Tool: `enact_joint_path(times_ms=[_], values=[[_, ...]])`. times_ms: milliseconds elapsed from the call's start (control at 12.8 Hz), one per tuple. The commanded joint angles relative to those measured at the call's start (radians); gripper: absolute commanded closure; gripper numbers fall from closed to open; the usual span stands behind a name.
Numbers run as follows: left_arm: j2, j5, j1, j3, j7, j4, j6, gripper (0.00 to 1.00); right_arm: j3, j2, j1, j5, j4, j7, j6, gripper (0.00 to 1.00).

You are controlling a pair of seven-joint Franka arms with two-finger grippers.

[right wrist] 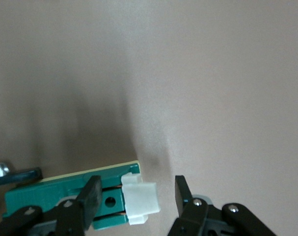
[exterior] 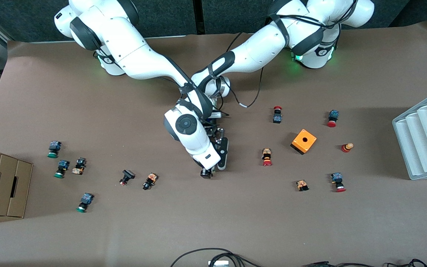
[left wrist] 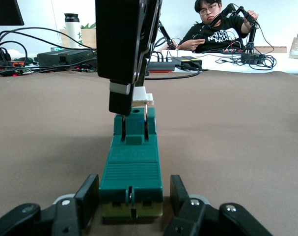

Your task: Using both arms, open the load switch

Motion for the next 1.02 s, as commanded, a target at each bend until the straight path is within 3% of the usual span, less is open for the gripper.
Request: enact_joint_path(times_ms=[0,627,941], values=[[0.017,0.011,0.001,0.003,-0.016,0.007,-0.009,0.33,-0.01,0.008,0.002,0.023,0.0,-0.006,0.012,0.32],[0.015,0.01,0.001,0.003,-0.031,0.004,-0.009,0.33,-0.011,0.008,0.001,0.021,-0.005,-0.009,0.014,0.5],[0.015,0.011,0.001,0.003,-0.03,0.004,-0.009,0.33,-0.011,-0.001,0.001,0.021,-0.025,-0.006,0.012,0.53]])
